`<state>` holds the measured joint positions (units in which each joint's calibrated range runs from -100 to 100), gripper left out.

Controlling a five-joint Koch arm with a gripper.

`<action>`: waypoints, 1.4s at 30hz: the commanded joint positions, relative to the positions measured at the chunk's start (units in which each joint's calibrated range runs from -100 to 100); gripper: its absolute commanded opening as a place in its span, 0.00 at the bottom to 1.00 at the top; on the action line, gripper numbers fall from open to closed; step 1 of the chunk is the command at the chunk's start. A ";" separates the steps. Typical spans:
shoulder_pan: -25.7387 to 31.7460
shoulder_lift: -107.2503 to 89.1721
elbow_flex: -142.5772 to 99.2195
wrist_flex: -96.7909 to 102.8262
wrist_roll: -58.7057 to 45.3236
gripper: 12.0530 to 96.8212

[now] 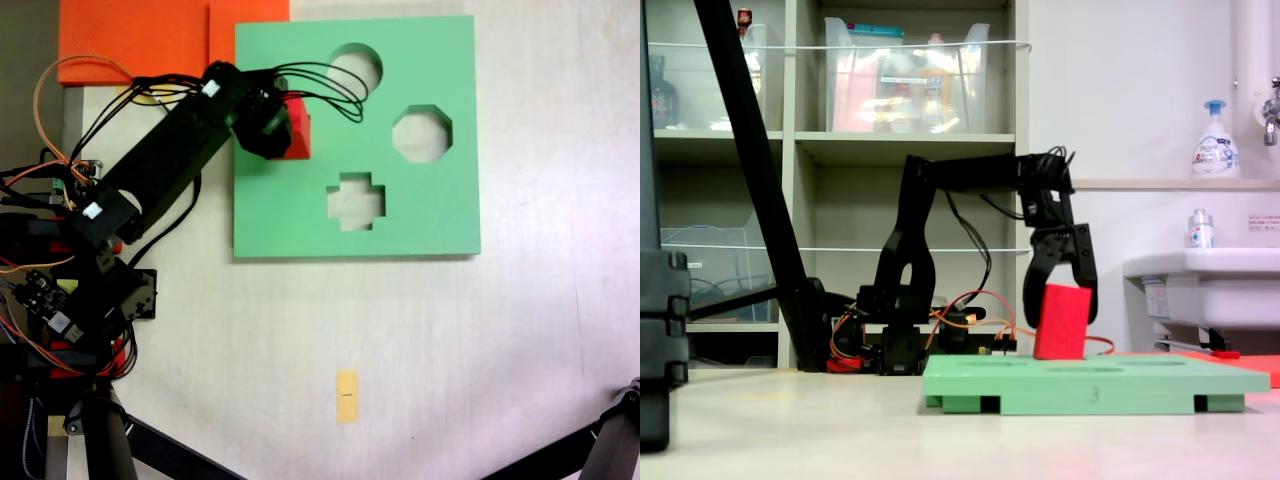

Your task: Put the square block into the corresponding hole

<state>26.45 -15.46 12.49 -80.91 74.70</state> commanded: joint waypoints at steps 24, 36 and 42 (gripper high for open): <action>0.34 7.50 0.87 9.70 0.05 0.35; 1.03 3.87 -1.33 10.66 0.54 0.83; 1.12 -2.28 -1.43 10.57 0.49 0.83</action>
<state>27.23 -12.59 10.34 -72.79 74.70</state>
